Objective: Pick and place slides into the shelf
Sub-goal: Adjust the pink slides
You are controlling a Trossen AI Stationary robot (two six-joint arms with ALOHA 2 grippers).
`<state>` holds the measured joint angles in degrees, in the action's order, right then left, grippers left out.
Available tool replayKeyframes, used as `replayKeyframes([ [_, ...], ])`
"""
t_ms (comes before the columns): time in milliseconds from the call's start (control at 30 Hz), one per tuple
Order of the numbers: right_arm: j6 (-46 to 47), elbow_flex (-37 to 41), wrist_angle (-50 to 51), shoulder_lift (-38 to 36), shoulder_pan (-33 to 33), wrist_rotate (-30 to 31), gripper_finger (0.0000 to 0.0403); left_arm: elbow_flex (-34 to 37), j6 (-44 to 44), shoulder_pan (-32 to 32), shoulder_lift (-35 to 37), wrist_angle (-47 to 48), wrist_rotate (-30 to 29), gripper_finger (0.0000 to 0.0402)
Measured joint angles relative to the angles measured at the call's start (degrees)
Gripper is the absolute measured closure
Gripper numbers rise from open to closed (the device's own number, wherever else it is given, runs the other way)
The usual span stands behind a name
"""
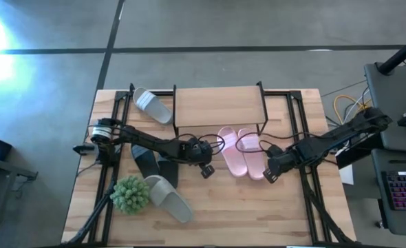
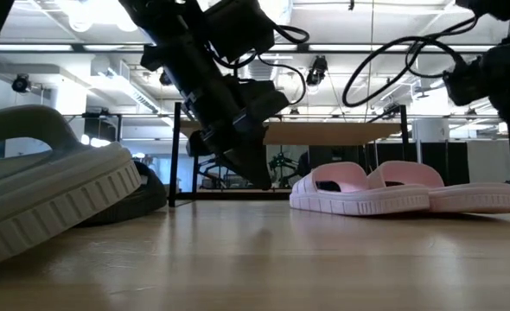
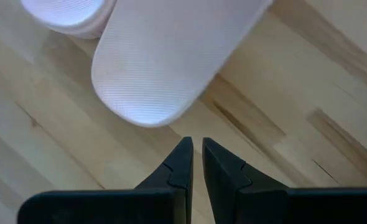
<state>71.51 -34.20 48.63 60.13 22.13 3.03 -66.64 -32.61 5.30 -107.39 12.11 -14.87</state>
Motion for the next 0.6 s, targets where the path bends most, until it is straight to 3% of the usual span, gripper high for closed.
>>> replayKeyframes([
  [600, -6.04, 1.08, -9.61, 9.56, -0.01, 2.20, 0.0375, 0.25, -0.01, -0.04, 0.00, 0.47, -0.35, 0.0402],
])
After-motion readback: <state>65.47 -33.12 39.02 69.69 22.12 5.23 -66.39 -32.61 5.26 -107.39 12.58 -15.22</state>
